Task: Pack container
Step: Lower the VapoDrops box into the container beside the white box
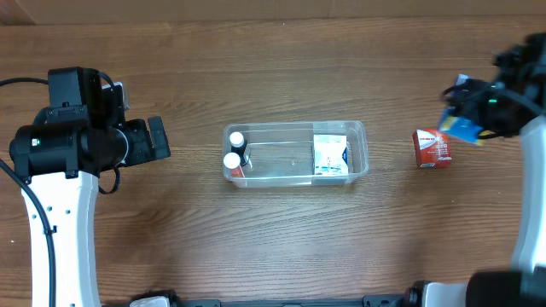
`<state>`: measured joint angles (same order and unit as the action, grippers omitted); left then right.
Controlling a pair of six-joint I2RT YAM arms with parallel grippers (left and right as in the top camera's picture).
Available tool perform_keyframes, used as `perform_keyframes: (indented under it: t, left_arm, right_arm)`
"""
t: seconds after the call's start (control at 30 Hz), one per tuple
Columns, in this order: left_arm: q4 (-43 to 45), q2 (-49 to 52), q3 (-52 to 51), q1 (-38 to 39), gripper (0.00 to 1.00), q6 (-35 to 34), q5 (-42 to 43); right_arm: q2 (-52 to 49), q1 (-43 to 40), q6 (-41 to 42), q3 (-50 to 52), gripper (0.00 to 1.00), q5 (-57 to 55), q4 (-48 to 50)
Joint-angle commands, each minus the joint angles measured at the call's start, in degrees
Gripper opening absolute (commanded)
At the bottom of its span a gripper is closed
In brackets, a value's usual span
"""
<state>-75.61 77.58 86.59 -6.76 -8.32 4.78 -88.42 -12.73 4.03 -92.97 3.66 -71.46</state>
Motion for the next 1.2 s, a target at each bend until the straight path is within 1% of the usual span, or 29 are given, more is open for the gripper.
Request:
perform_keyframes:
  t: [0.0,0.03,0.1,0.2,0.23,0.37,0.5,0.67,0.7,0.83,1.03,1.17]
  left_arm:
    - [-0.15,0.04,-0.22,-0.07,1.00,1.55,0.61]
    - [-0.22,0.04,-0.22,-0.07,1.00,1.55,0.63]
    - [-0.22,0.04,-0.22,-0.07,1.00,1.53,0.63]
    - [-0.26,0.04,-0.22,-0.07,1.00,1.51,0.66]
    - [-0.35,0.04,-0.22,-0.07,1.00,1.51,0.68]
    - [-0.59,0.04,-0.22,-0.07,1.00,1.51,0.85]
    - [-0.81,0.04,-0.22,-0.07,1.00,1.51,0.83]
    - [-0.81,0.04,-0.22,-0.07,1.00,1.55,0.79]
    - [-0.79,0.04,-0.22,-0.07,1.00,1.55,0.79]
    - [-0.79,0.04,-0.22,-0.07,1.00,1.73,0.79]
    - [-0.79,0.04,-0.22,-0.07,1.00,1.95,0.76]
    - [-0.79,0.04,-0.22,-0.07,1.00,1.95,0.61]
  right_arm:
    - [5.16,12.07,4.20,-1.27,0.71,0.96,-1.66]
    - [5.68,17.44,4.98,-1.27,0.71,0.90,-1.90]
    - [5.44,25.38,7.65,-1.25,0.71,-1.27,-1.75]
    - [4.00,35.04,11.08,-1.22,0.72,-3.74,0.26]
    - [2.10,39.63,14.47,-1.22,0.73,-4.04,2.23]
    - [-4.20,44.87,20.22,-1.22,0.73,-4.26,6.29]
    - [-11.30,45.79,24.59,-1.22,0.75,-4.20,8.50]
    - [-19.17,45.79,26.05,-1.22,0.76,-3.54,9.51]
    - [-19.96,45.79,26.03,-1.20,0.77,-3.56,9.49]
    - [-22.82,45.77,25.99,-1.11,0.82,-3.56,9.35]
    - [-26.08,45.77,25.99,-1.05,0.84,-3.56,9.46]
    - [-26.53,45.77,25.99,-1.03,0.85,-3.58,9.53]
